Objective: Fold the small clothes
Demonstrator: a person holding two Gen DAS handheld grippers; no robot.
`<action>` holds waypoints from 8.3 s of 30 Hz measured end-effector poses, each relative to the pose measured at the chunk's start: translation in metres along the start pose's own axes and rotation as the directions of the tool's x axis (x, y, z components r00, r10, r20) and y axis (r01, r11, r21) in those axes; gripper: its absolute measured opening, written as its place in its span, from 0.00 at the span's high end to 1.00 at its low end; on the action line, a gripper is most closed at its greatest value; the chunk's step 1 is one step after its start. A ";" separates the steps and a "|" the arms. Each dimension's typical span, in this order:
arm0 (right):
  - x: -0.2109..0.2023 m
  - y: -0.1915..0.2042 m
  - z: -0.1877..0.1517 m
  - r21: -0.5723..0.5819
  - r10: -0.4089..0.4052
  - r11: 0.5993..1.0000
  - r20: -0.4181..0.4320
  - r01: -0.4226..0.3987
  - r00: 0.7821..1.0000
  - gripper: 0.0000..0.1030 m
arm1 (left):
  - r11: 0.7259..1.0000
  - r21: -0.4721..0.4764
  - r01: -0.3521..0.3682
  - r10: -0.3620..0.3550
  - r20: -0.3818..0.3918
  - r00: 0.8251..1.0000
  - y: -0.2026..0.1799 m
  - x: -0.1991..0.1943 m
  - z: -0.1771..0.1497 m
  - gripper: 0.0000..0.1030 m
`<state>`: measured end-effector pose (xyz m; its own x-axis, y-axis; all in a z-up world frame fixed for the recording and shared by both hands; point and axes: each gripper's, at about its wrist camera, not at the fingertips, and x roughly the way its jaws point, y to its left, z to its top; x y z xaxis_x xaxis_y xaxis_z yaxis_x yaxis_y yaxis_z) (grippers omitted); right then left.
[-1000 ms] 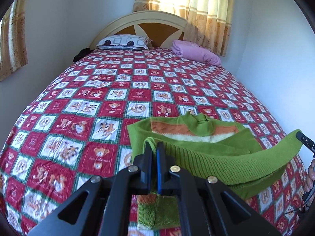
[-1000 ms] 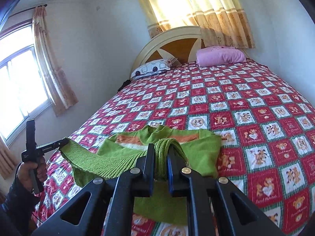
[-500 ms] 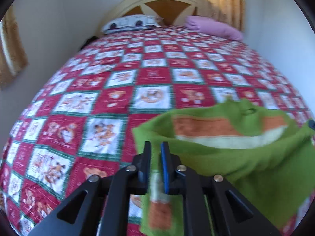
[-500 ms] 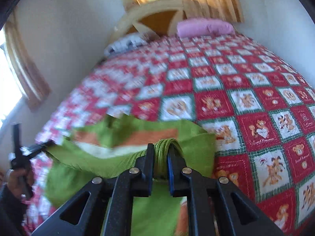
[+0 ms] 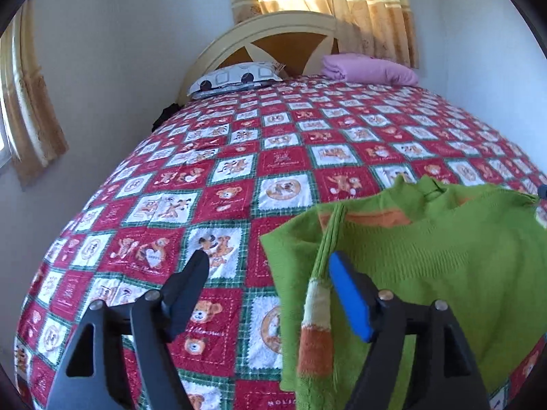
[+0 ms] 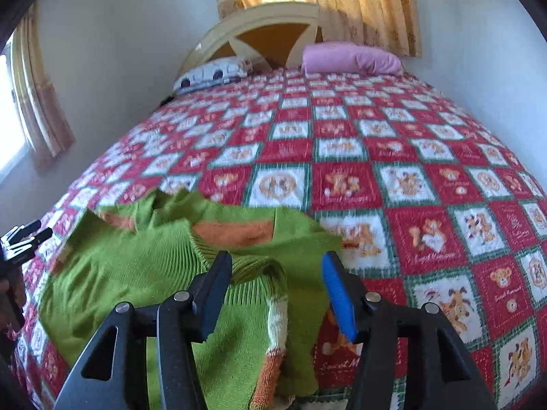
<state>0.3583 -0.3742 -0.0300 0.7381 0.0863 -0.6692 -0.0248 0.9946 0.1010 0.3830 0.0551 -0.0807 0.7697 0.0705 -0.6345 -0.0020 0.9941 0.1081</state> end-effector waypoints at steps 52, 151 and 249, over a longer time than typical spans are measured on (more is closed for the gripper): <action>0.010 0.053 0.002 -0.181 -0.044 0.983 -0.046 0.035 0.998 0.52 | 0.999 -0.009 0.032 -0.032 -0.001 1.000 -0.022 -0.006 -0.021 0.31; -0.027 0.288 -0.153 -0.651 -0.014 0.758 -0.079 -0.041 0.997 0.34 | 0.992 -0.130 0.002 -0.028 -0.203 0.979 0.039 -0.030 -0.097 0.00; -0.097 0.193 -0.084 -0.186 0.331 0.933 0.115 -0.307 0.937 0.98 | 0.797 -0.314 0.516 -0.570 -0.112 0.814 -0.098 -0.012 0.092 0.86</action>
<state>0.2256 -0.1858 -0.0077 0.7609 0.4029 -0.5087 -0.3748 0.9128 0.1623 0.4330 -0.0509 -0.0130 0.5563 -0.5006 -0.6633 0.1948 0.8545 -0.4816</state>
